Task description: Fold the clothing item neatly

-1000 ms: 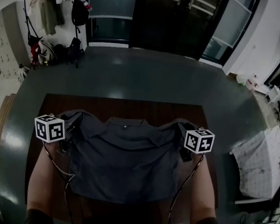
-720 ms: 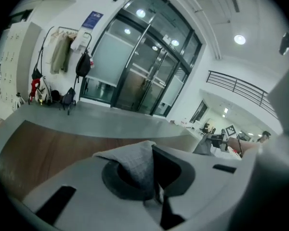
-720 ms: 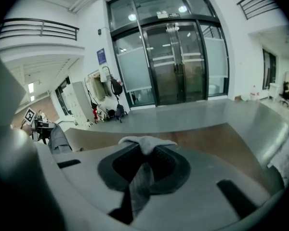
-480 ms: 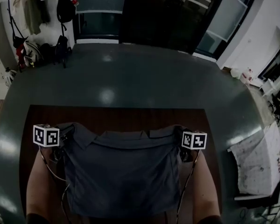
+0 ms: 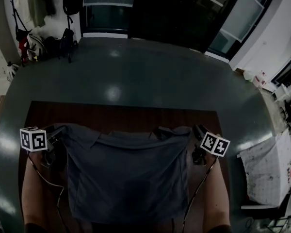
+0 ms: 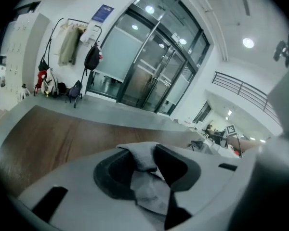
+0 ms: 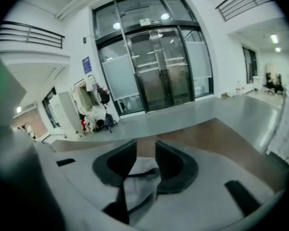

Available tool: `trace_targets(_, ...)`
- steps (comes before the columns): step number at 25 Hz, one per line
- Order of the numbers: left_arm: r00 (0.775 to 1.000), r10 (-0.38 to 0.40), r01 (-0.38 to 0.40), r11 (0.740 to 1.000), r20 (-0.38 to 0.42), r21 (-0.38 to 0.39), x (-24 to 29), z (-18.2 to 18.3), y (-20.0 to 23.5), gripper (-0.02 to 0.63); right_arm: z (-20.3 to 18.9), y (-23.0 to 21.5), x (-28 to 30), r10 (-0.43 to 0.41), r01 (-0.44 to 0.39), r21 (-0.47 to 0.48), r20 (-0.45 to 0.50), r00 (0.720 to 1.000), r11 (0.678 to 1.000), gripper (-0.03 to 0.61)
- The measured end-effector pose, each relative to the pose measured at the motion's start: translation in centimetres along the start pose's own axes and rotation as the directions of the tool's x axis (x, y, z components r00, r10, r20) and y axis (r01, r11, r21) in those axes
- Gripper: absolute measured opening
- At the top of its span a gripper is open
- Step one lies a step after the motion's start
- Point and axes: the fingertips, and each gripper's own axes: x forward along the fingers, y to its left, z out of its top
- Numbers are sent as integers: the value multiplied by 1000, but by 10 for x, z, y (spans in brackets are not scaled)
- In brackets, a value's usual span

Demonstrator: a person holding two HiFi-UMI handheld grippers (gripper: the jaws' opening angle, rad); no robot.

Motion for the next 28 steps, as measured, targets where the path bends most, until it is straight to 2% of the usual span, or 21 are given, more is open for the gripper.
trace_targets(3, 999, -7, 9, 999, -36, 43, 0, -20, -14, 121, -25, 54, -5, 123, -133, -141, -73, 990, 981, 110)
trace_targets(5, 999, -28, 30, 999, -36, 44, 1, -33, -29, 121, -48, 98, -11, 208, -232, -232, -126, 970, 945, 104)
trace_targets(6, 1000, -25, 26, 999, -15, 39, 0, -35, -34, 121, -60, 121, -15, 246, -280, -269, -153, 957, 922, 74)
trace_targets(7, 1000, -8, 7, 999, 15, 32, -2, -34, -36, 121, -72, 144, -18, 280, -323, -298, -178, 943, 898, 24)
trace_targets(8, 999, 23, -24, 999, 48, 21, -6, -31, -35, 121, -84, 166, -21, 311, -361, -317, -199, 929, 877, 3)
trace_targets(10, 991, 109, -109, 994, 83, -9, -14, -27, -27, 121, -103, 203, -29, 363, -420, -324, -224, 904, 847, 3)
trace_targets(11, 987, 149, -148, 989, 67, -22, -18, -29, -22, 121, -110, 218, -33, 385, -441, -314, -227, 895, 841, 3)
trace_targets(13, 984, 174, -175, 984, -44, -35, -20, -44, -17, 121, -122, 240, -43, 424, -475, -275, -226, 877, 836, 3)
trace_targets(15, 973, 117, -129, 991, -198, -47, -20, -71, -20, 121, -132, 256, -52, 452, -499, -232, -227, 863, 835, 3)
trace_targets(16, 967, 75, -91, 994, -244, -58, -21, -83, -25, 121, -136, 261, -57, 460, -504, -214, -224, 859, 837, 3)
trace_targets(17, 966, 36, -56, 996, -255, -71, -24, -92, -32, 121, -139, 264, -63, 464, -504, -197, -216, 859, 841, 3)
trace_targets(19, 979, -14, -3, 996, -204, -86, -33, -101, -48, 121, -142, 268, -76, 465, -493, -169, -181, 867, 854, 3)
trace_targets(23, 998, -36, 33, 998, -51, -54, -53, -106, -87, 121, -133, 269, -109, 462, -466, -131, -60, 885, 875, 3)
trace_targets(25, 997, -78, 80, 995, 22, -65, -66, -108, -119, 121, -125, 267, -133, 463, -461, -86, 6, 886, 883, 1)
trace_targets(28, 981, -159, 167, 984, 114, -61, -89, -108, -173, 121, -116, 258, -174, 433, -431, -42, 96, 896, 901, -11)
